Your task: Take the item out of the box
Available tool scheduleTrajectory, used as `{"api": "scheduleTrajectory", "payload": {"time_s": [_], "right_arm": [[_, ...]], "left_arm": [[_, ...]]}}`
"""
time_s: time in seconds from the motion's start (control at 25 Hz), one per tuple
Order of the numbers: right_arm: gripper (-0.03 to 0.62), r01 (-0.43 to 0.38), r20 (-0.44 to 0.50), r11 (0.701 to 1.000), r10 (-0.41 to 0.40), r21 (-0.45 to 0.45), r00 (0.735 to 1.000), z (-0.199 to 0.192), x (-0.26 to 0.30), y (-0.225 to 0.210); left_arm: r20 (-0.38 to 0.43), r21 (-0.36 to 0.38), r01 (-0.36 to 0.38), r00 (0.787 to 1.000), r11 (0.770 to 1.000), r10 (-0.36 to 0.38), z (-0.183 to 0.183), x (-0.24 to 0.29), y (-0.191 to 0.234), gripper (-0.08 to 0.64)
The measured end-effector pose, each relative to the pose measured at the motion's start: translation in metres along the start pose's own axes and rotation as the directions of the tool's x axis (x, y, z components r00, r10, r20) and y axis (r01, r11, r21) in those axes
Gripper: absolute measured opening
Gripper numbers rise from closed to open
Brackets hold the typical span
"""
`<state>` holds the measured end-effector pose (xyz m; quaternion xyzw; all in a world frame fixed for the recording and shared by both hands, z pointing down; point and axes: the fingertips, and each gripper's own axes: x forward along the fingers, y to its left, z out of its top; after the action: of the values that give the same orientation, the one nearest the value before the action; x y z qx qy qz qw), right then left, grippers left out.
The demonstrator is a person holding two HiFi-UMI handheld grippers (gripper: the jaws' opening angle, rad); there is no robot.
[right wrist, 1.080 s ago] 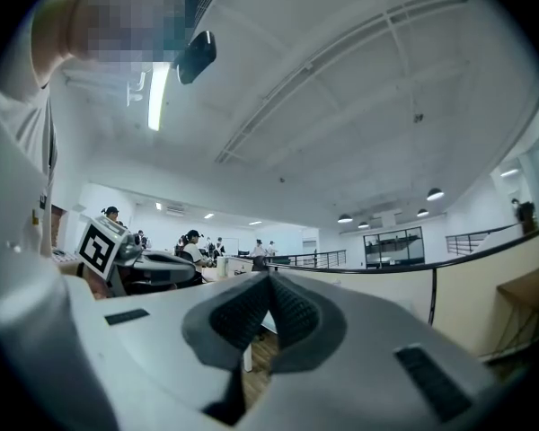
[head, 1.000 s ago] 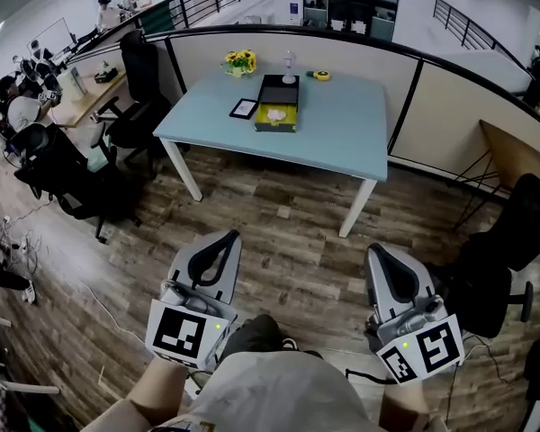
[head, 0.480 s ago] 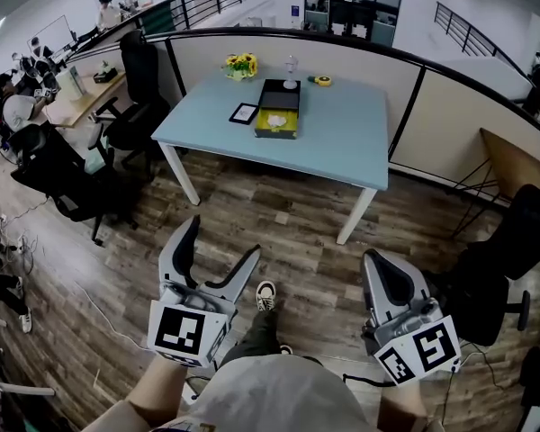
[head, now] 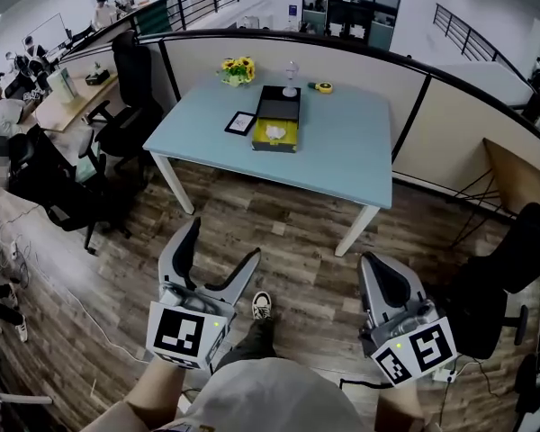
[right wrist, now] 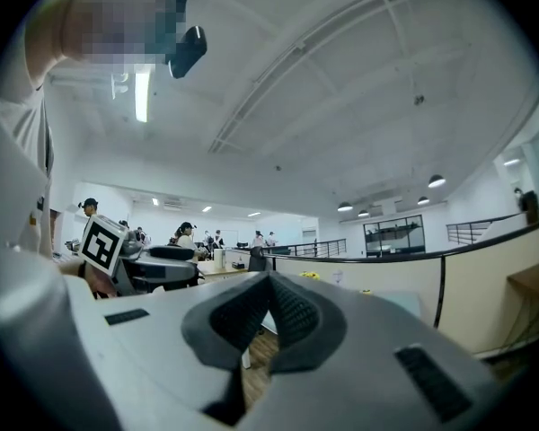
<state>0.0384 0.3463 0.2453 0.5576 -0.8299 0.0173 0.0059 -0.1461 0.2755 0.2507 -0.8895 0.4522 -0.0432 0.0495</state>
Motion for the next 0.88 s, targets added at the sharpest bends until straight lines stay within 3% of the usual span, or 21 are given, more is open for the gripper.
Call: {"api": "scheduleTrajectory", "payload": {"time_s": [0.44, 0.88], "right_arm": [[0.005, 0.025, -0.065, 1.0, -0.024, 0.004, 0.998, -0.001, 0.138, -0.053], [0.005, 0.038, -0.057, 0.999, -0.039, -0.012, 0.998, 0.006, 0.265, -0.079]], "left_arm": [[-0.031, -0.017, 0.047, 0.998, 0.999, -0.048, -0.012, 0.122, 0.083, 0.393], [0.008, -0.006, 0.06, 0.998, 0.998, -0.06, -0.015, 0.21, 0.177, 0.393]]}}
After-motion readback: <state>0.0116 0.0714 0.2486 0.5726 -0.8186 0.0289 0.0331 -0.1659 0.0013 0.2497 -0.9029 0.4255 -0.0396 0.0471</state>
